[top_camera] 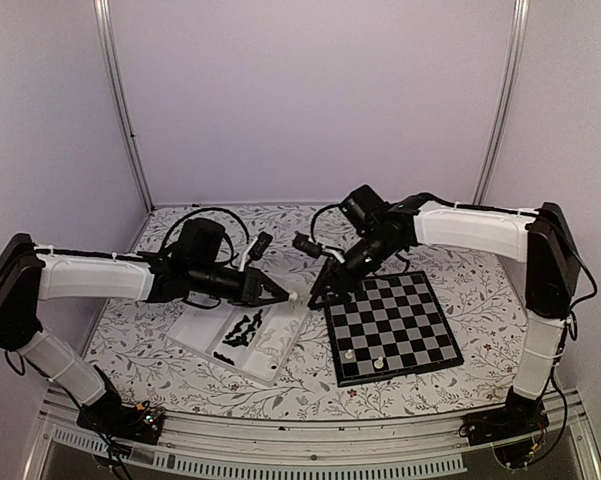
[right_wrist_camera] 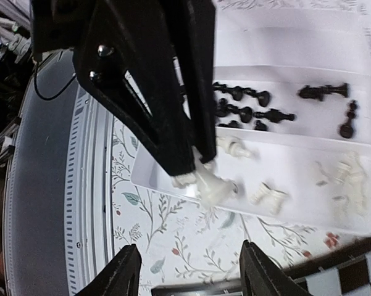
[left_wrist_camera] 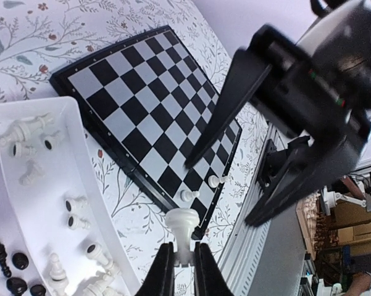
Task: Set up the chess pieces on the board
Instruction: Place the chess piece on the chessboard.
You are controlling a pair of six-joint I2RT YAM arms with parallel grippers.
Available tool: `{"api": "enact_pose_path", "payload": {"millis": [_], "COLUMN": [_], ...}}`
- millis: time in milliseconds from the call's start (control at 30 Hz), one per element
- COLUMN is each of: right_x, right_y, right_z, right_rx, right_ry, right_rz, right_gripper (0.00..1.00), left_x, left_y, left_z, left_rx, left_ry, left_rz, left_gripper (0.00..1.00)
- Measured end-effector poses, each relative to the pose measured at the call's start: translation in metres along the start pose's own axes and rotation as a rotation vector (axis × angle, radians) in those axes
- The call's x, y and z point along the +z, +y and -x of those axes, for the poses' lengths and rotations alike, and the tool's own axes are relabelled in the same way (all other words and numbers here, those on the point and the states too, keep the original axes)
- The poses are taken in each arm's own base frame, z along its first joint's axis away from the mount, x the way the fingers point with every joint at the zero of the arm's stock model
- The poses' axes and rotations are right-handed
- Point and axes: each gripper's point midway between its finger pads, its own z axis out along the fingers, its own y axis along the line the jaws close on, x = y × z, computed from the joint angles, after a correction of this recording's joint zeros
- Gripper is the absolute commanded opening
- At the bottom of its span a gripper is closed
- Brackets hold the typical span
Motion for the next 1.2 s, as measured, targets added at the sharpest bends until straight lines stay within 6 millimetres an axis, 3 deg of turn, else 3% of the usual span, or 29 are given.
{"api": "enact_pose_path", "payload": {"millis": [167,200,333,467,667,867,1033,1100,1200], "right_x": [-0.101,-0.126,-0.18,-0.192,-0.187,-0.197,-0.198,-0.199,-0.199], "right_y": [-0.038,-0.051,-0.084,-0.089,-0.079,-0.081,-0.083,-0.083,-0.083], "right_z": [-0.014,-0.026,-0.083,-0.136,-0.16,-0.153,-0.15,-0.15,-0.15], "right_rx": [0.034,0.061,0.19,0.292,0.288,0.246,0.236,0.235,0.234], "right_ry": [-0.135,-0.167,-0.225,-0.212,-0.215,-0.24,-0.248,-0.249,-0.249], "right_rz": [-0.198,-0.257,-0.419,-0.504,-0.549,-0.603,-0.61,-0.61,-0.61], "right_gripper": [0.59,0.59,0.59,0.59,0.59,0.59,0.59,0.59,0.59], "left_x": [0.022,0.028,0.057,0.082,0.121,0.147,0.154,0.154,0.153], "left_y": [-0.012,-0.013,-0.017,-0.016,-0.014,-0.003,0.01,0.009,0.009], "left_z": [0.016,0.016,0.007,-0.004,-0.01,-0.028,-0.042,-0.041,-0.043], "left_rx": [0.105,0.127,0.207,0.269,0.358,0.413,0.421,0.429,0.434], "left_ry": [0.087,0.115,0.24,0.351,0.475,0.583,0.654,0.658,0.676], "left_rz": [0.089,0.113,0.203,0.283,0.384,0.462,0.504,0.506,0.508], "left_gripper": [0.07,0.07,0.06,0.06,0.06,0.05,0.07,0.11,0.24]}}
